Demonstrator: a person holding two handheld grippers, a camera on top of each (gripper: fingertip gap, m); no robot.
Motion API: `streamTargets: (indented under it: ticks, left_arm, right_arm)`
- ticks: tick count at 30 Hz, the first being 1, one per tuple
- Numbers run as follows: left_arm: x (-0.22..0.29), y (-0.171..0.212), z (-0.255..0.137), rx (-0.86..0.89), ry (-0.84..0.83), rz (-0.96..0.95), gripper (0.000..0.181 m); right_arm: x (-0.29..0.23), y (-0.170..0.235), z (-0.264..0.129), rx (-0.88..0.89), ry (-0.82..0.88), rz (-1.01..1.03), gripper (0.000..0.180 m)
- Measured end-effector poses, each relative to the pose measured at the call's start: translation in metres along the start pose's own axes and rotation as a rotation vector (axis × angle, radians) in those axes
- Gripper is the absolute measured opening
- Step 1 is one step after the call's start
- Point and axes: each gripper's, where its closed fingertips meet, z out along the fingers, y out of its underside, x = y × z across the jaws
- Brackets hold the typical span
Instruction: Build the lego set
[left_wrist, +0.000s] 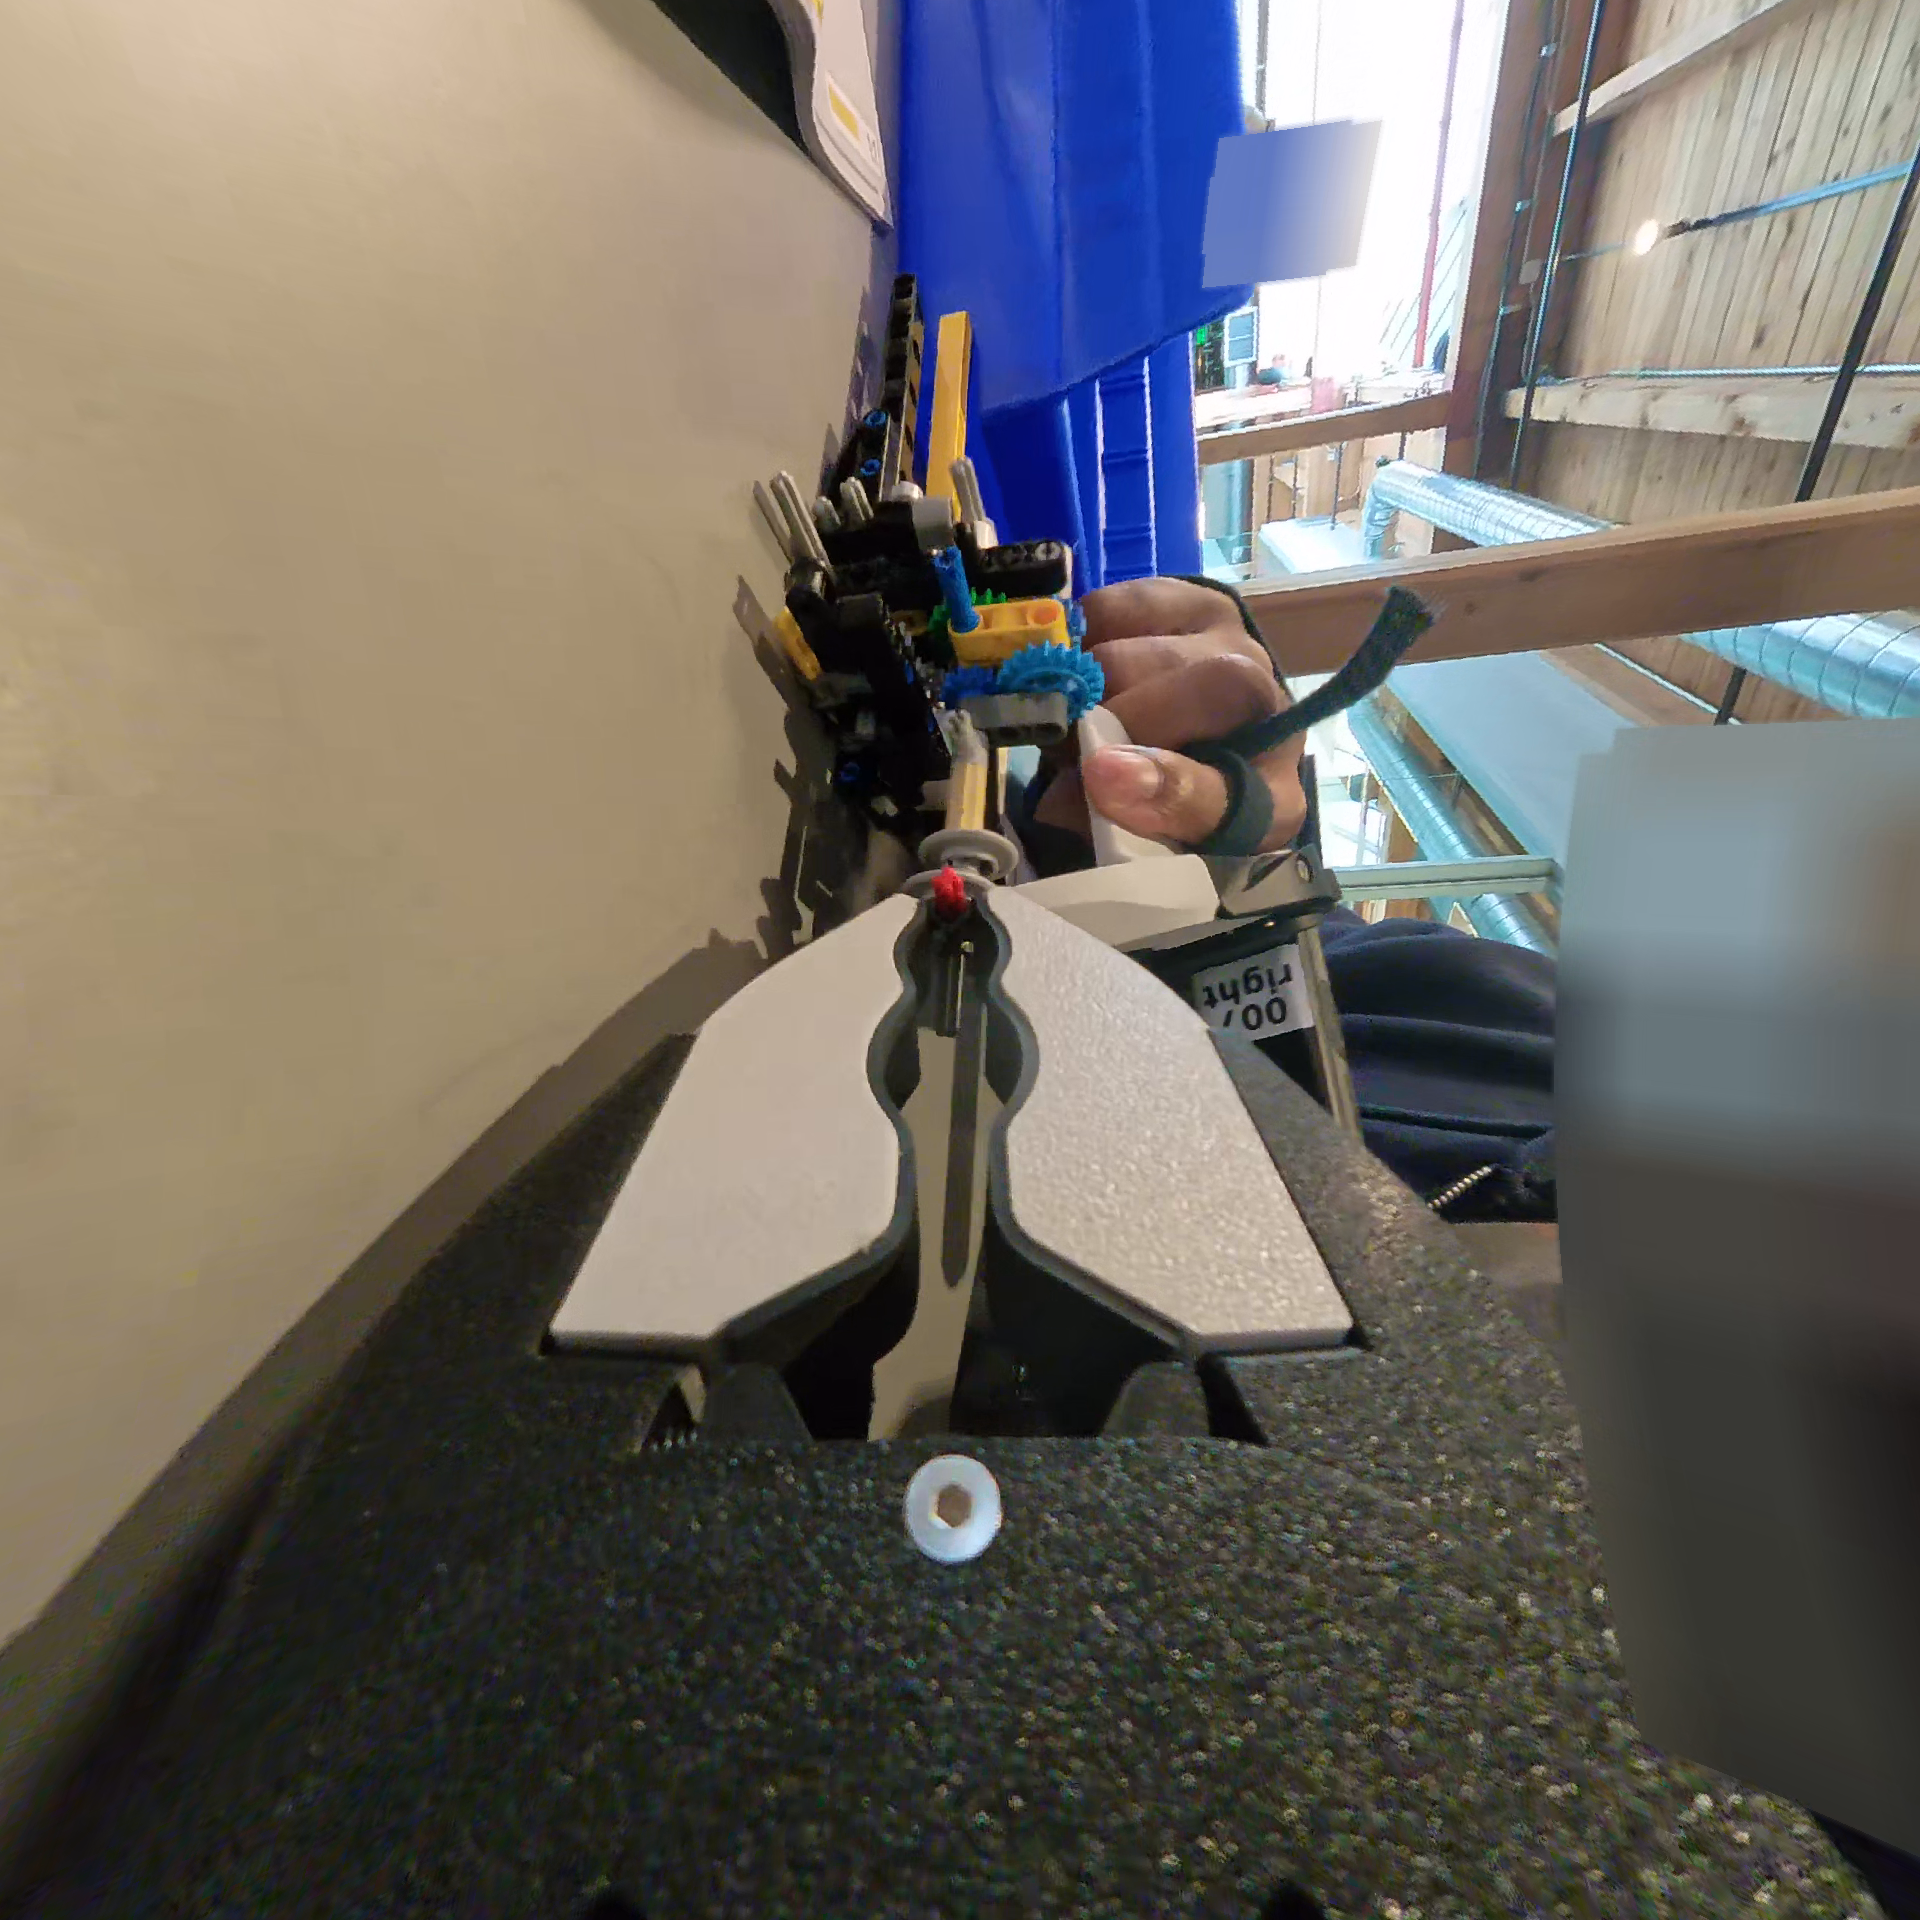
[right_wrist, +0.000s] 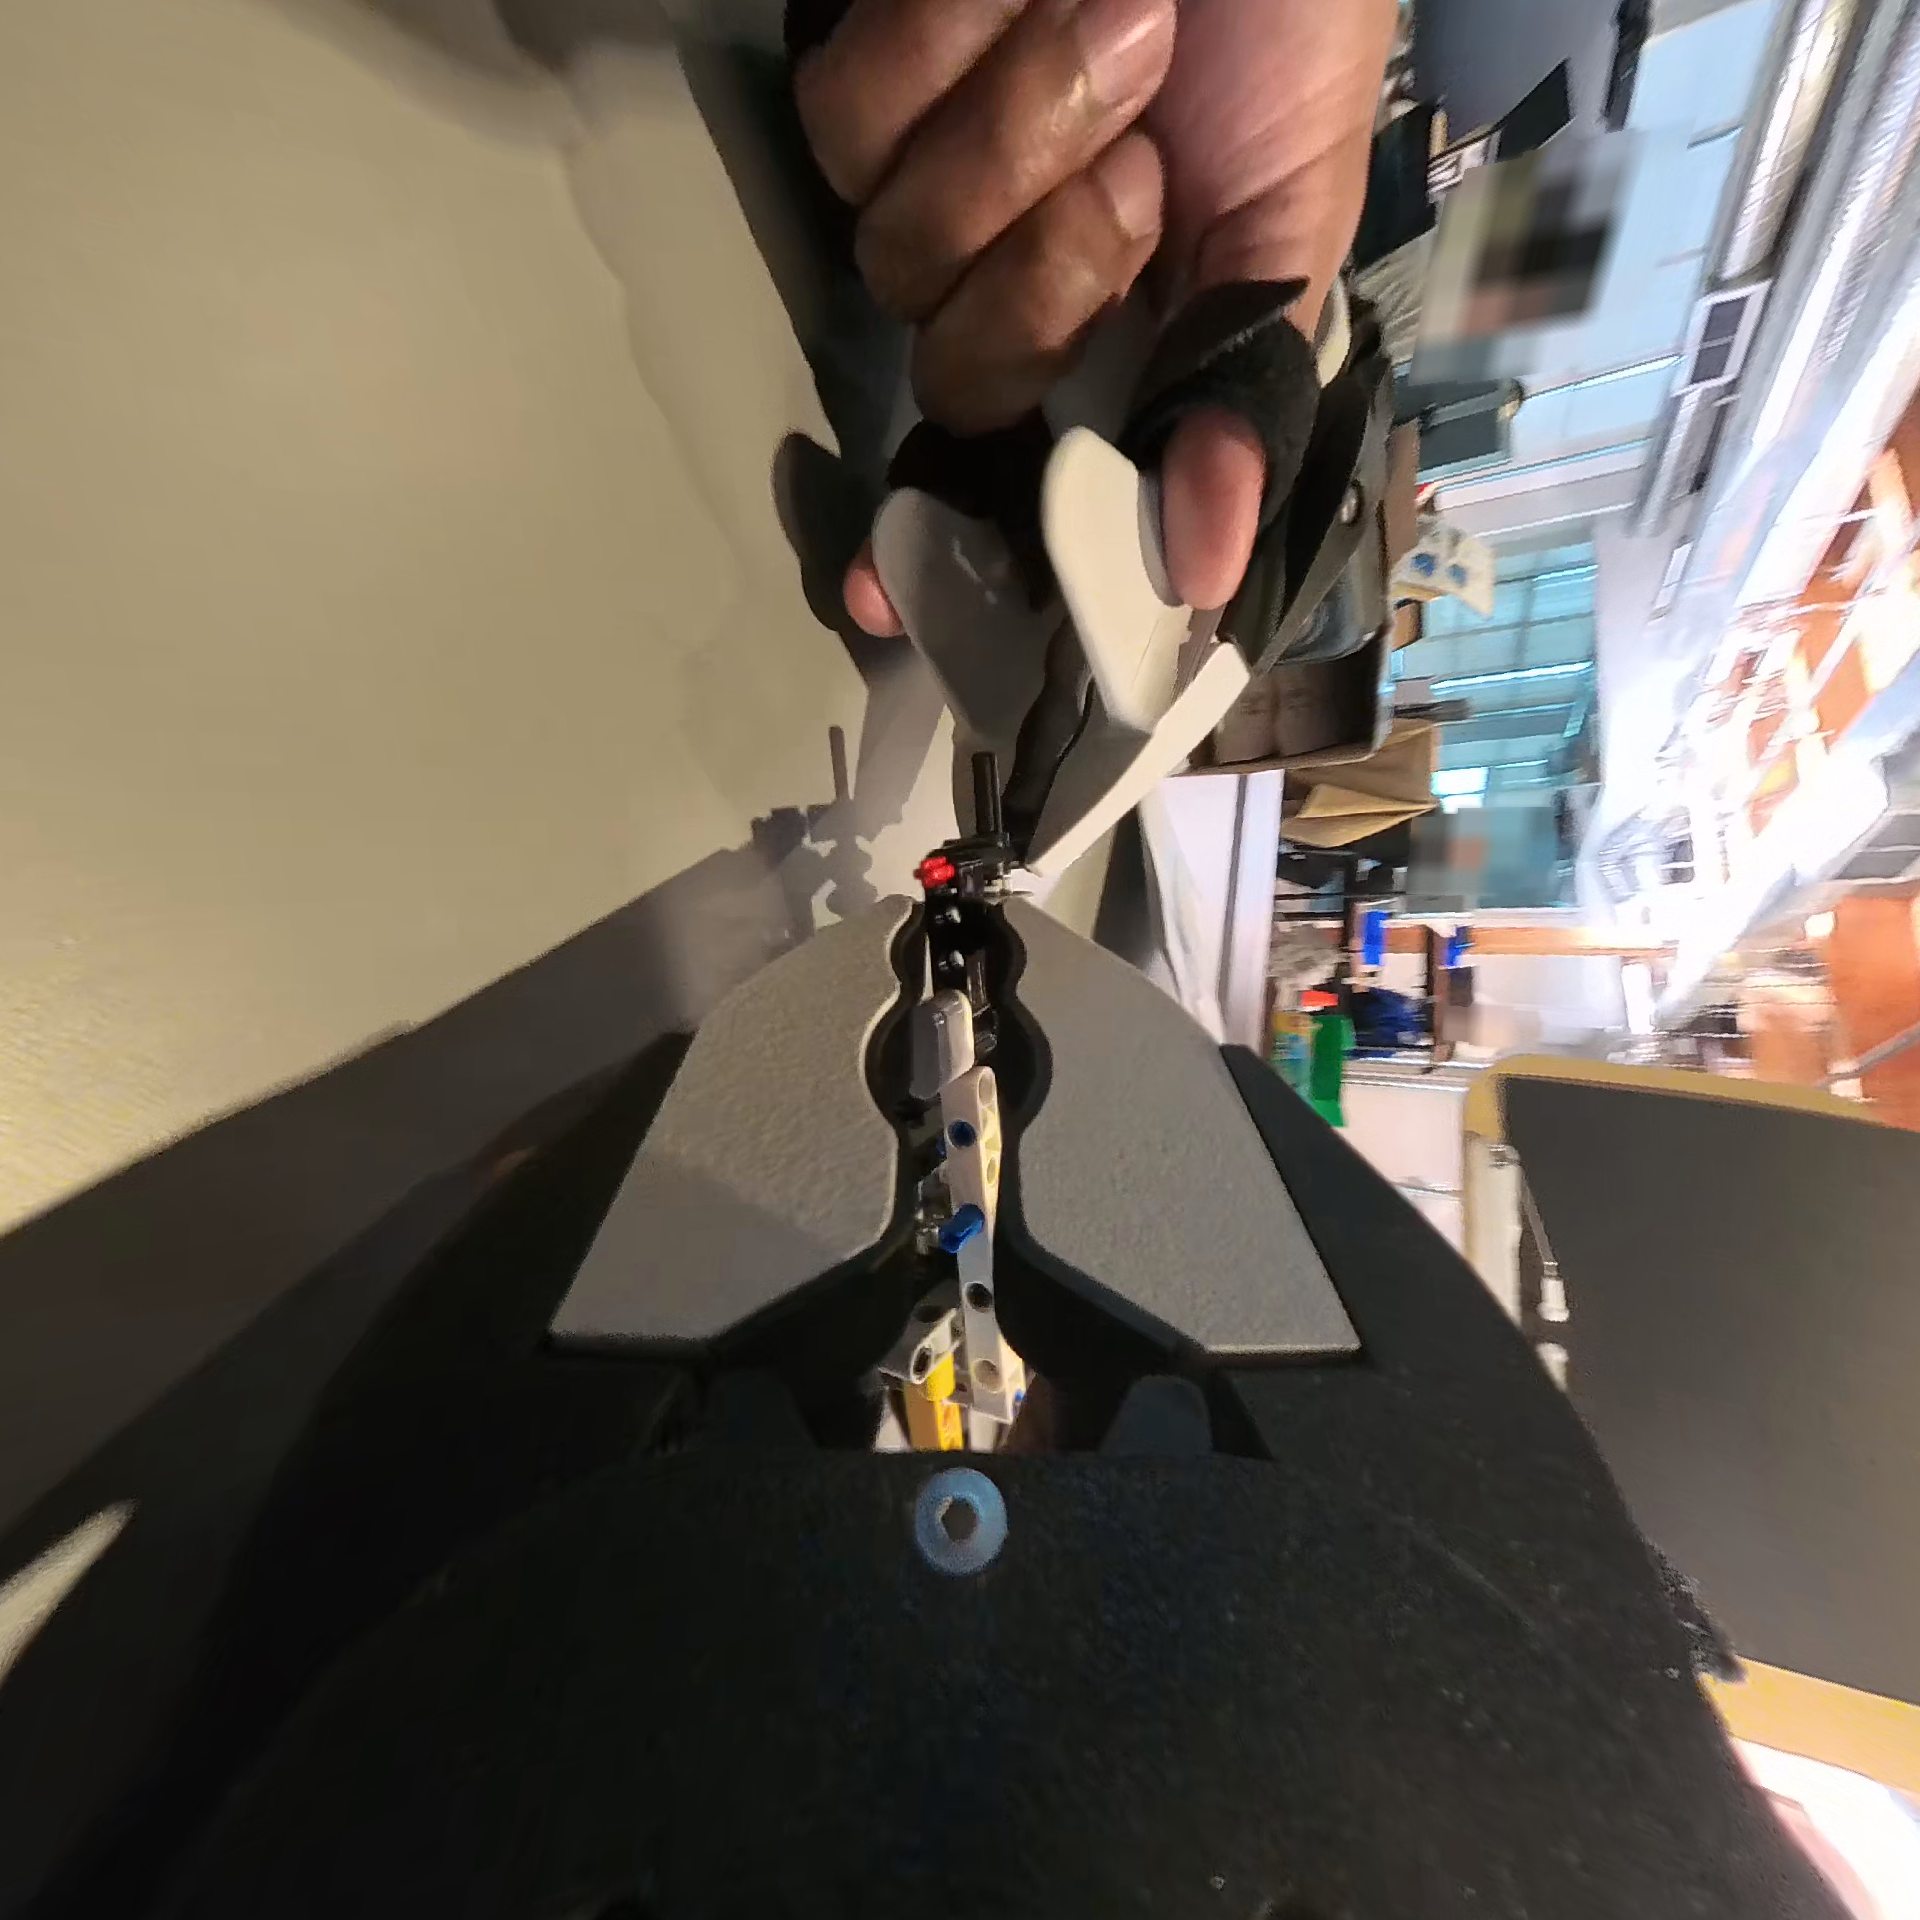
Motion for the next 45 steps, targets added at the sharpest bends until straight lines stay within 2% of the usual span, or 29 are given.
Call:
streamTargets:
  ticks: [23, 33, 45]
  left_arm:
    - [-0.0006, -0.0034, 0.0014, 0.057, 0.052, -0.131, 0.006]
    - [-0.0003, -0.0009, 0.0026, 0.048, 0.036, -0.106, 0.007]
    - [0.0023, 0.0011, 0.002, 0.037, -0.006, -0.005, 0.025]
  right_arm:
    - [-0.0003, 0.0049, 0.002, -0.036, 0.112, -0.163, 0.009]
    - [-0.0015, 0.0046, 0.0018, -0.046, 0.117, -0.193, 0.009]
    - [-0.0006, 0.0042, 0.0012, -0.048, 0.12, -0.176, 0.009]
